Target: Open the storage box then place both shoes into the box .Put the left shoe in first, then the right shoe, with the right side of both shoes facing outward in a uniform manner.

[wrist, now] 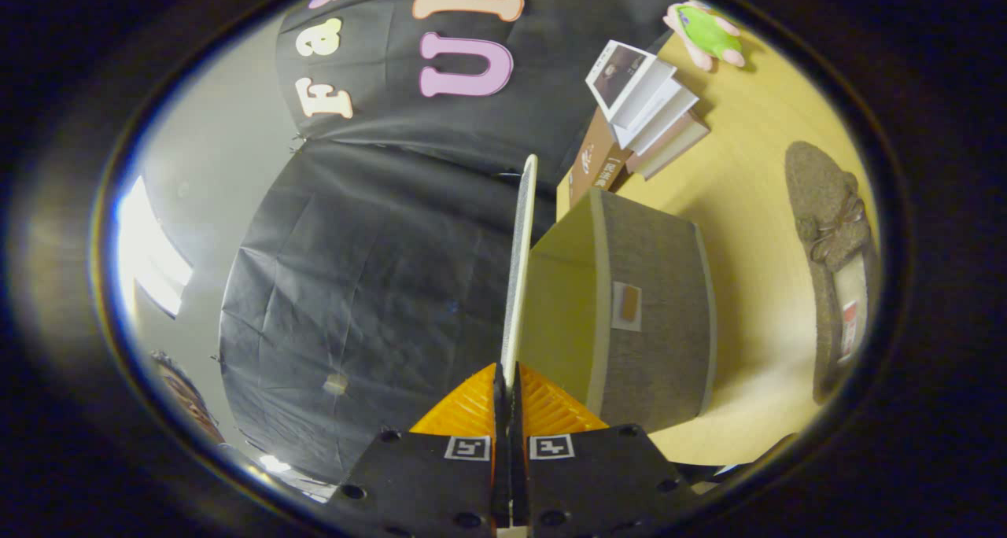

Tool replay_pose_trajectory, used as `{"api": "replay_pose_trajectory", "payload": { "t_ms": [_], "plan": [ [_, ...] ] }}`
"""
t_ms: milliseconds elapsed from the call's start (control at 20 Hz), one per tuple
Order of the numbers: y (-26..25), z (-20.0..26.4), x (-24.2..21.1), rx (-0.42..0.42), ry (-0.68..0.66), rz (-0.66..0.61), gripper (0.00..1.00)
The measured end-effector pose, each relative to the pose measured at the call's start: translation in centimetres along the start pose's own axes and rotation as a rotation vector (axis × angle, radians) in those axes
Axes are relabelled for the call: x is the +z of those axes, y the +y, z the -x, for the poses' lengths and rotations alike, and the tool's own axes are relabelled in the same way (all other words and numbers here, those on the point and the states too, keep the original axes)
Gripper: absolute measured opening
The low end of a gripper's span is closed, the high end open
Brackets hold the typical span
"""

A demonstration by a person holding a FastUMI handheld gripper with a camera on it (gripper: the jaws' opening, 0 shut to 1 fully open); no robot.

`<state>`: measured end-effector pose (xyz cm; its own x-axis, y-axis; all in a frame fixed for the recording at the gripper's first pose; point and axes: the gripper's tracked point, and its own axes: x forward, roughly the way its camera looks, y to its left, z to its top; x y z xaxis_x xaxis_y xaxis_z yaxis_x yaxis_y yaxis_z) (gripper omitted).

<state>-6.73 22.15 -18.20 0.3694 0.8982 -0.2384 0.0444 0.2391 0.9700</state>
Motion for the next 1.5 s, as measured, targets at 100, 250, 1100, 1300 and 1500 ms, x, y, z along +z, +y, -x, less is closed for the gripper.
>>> {"api": "replay_pose_trajectory", "payload": {
  "t_ms": [100, 250, 1100, 1300, 1500],
  "plan": [
    [1.9, -0.5, -0.2, 0.014, 0.001, 0.024, 0.04],
    [4.7, -1.5, -0.3, 0.041, -0.005, 0.059, 0.04],
    [14.3, -11.9, -6.3, 0.068, 0.057, 0.256, 0.08],
    [15.2, -15.4, -8.8, 0.069, 0.102, 0.297, 0.09],
    [15.0, -18.5, -10.4, 0.070, 0.133, 0.305, 0.11]
  ]
}}
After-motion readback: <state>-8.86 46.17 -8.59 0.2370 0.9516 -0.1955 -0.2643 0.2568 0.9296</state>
